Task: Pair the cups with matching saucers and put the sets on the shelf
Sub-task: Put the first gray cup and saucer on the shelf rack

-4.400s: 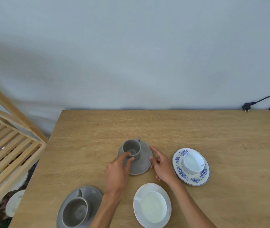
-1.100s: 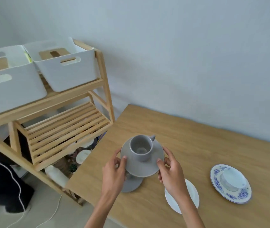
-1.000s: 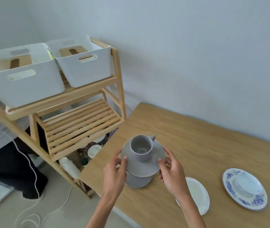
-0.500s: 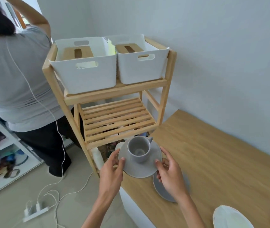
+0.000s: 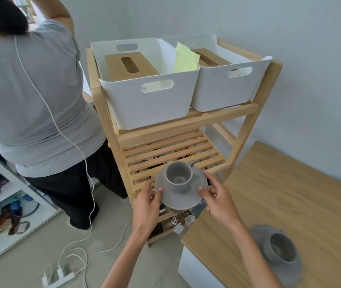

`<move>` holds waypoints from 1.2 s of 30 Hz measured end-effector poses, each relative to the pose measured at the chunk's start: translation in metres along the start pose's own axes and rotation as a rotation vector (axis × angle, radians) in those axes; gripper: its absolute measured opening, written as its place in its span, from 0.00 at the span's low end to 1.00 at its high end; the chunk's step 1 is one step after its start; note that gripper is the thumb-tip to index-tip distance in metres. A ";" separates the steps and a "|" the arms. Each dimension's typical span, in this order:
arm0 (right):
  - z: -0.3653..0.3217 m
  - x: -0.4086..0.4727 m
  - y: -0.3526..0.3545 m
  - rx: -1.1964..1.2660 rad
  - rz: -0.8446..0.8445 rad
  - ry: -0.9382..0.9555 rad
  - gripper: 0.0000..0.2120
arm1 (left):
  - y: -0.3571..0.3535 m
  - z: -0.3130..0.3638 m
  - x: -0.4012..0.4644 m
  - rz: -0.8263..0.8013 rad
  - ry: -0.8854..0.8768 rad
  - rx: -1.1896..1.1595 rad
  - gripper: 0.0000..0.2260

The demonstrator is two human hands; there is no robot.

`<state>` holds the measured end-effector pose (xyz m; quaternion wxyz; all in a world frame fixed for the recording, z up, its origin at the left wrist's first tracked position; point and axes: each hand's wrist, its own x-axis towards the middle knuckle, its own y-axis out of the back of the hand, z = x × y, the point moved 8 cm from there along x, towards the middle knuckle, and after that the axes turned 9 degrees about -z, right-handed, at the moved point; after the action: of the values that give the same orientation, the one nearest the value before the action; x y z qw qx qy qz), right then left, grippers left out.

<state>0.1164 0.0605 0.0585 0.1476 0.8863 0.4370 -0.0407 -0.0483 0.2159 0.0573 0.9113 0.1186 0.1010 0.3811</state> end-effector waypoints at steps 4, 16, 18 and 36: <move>0.010 0.045 -0.010 -0.079 -0.008 -0.033 0.25 | 0.005 -0.017 0.039 0.003 0.030 0.009 0.19; 0.047 0.200 -0.032 -0.253 -0.167 -0.076 0.26 | 0.000 -0.099 0.150 0.160 0.248 -0.016 0.15; 0.055 0.227 -0.040 -0.286 -0.208 -0.054 0.25 | 0.003 -0.114 0.166 0.193 0.269 -0.025 0.14; 0.073 0.348 -0.072 -0.480 -0.309 0.026 0.24 | 0.021 -0.141 0.276 0.350 0.291 0.377 0.14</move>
<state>0.2784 0.3454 -0.0977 0.3398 0.7494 0.5658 0.0533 0.0893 0.4486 -0.0963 0.7695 0.2455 0.2779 0.5200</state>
